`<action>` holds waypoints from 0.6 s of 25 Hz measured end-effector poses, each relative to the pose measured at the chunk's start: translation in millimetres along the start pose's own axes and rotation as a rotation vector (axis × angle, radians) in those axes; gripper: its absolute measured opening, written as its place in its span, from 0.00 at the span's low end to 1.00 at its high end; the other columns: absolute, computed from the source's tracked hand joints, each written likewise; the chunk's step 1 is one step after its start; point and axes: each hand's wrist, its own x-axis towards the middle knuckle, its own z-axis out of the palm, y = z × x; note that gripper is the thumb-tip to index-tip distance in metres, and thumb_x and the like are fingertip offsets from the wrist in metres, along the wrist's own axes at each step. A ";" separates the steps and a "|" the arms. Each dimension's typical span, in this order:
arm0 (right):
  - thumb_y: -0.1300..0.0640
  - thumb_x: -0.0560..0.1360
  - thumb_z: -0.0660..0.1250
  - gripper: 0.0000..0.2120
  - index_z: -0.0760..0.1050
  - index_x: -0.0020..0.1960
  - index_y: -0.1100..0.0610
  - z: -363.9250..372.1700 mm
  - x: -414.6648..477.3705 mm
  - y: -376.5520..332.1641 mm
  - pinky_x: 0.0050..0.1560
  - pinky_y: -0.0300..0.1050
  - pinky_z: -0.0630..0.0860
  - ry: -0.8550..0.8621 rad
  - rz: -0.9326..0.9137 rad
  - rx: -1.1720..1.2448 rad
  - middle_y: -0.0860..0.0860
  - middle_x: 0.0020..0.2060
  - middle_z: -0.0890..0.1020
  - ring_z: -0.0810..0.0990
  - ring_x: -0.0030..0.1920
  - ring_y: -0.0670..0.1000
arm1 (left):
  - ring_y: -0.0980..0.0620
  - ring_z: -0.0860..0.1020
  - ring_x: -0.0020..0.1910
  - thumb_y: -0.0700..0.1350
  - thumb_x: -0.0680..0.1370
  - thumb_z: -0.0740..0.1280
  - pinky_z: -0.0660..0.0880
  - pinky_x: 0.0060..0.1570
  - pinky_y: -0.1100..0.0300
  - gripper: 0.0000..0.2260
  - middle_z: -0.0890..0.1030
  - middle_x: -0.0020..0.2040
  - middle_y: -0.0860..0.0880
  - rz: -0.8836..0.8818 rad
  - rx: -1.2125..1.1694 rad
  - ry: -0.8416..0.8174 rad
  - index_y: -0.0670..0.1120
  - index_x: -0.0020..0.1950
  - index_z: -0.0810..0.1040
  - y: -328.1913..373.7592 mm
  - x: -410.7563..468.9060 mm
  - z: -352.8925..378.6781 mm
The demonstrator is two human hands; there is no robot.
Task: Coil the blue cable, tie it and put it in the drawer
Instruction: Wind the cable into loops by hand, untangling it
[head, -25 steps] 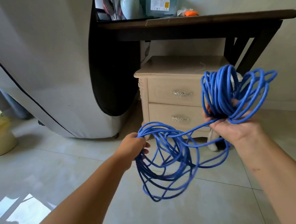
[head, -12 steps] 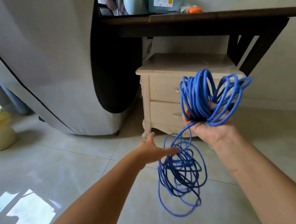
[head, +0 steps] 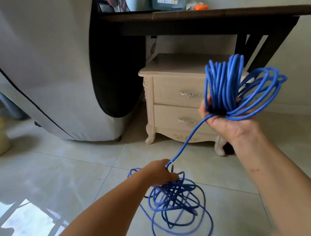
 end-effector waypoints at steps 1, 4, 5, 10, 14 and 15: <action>0.62 0.64 0.58 0.12 0.79 0.41 0.64 -0.7 0.6 -3.8 0.34 0.48 0.77 0.010 -0.008 0.010 0.60 0.36 0.82 0.79 0.40 0.57 | 0.45 0.77 0.59 0.64 0.74 0.69 0.76 0.60 0.50 0.31 0.78 0.64 0.45 -0.013 0.053 0.024 0.52 0.72 0.69 -4.4 -1.5 3.3; 0.62 0.63 0.58 0.12 0.78 0.41 0.64 -2.6 1.4 -6.2 0.36 0.49 0.76 0.023 -0.020 -0.011 0.60 0.37 0.81 0.78 0.41 0.56 | 0.50 0.80 0.52 0.67 0.71 0.70 0.79 0.53 0.53 0.28 0.81 0.55 0.48 -0.002 -0.021 0.070 0.51 0.64 0.76 -11.6 -3.0 -1.3; 0.62 0.63 0.58 0.12 0.78 0.40 0.64 -3.6 2.1 -5.7 0.36 0.49 0.76 0.022 -0.023 -0.014 0.59 0.37 0.81 0.78 0.40 0.55 | 0.52 0.81 0.47 0.63 0.73 0.72 0.80 0.47 0.58 0.23 0.82 0.50 0.49 0.021 -0.113 0.083 0.50 0.61 0.78 -10.6 -4.4 -7.1; 0.60 0.76 0.58 0.11 0.78 0.43 0.62 -10.1 8.6 -6.3 0.34 0.46 0.79 0.056 -0.024 -0.154 0.59 0.35 0.82 0.78 0.38 0.55 | 0.47 0.85 0.48 0.39 0.76 0.72 0.80 0.53 0.57 0.14 0.86 0.46 0.43 0.170 -0.774 -0.006 0.47 0.61 0.77 -11.9 -28.1 -44.9; 0.59 0.78 0.56 0.13 0.78 0.44 0.62 -19.0 12.0 -3.5 0.40 0.50 0.77 0.103 0.009 -0.224 0.59 0.35 0.82 0.78 0.39 0.55 | 0.49 0.83 0.48 0.35 0.79 0.65 0.76 0.56 0.48 0.15 0.85 0.49 0.45 0.230 -1.009 -0.037 0.48 0.62 0.78 -17.7 -38.3 -61.0; 0.59 0.78 0.56 0.13 0.78 0.44 0.63 -20.4 11.3 -2.5 0.40 0.50 0.77 0.108 0.027 -0.232 0.59 0.34 0.82 0.79 0.39 0.55 | 0.51 0.83 0.46 0.35 0.79 0.66 0.75 0.54 0.50 0.14 0.85 0.47 0.46 0.238 -0.993 0.013 0.48 0.61 0.79 -16.8 -38.3 -61.0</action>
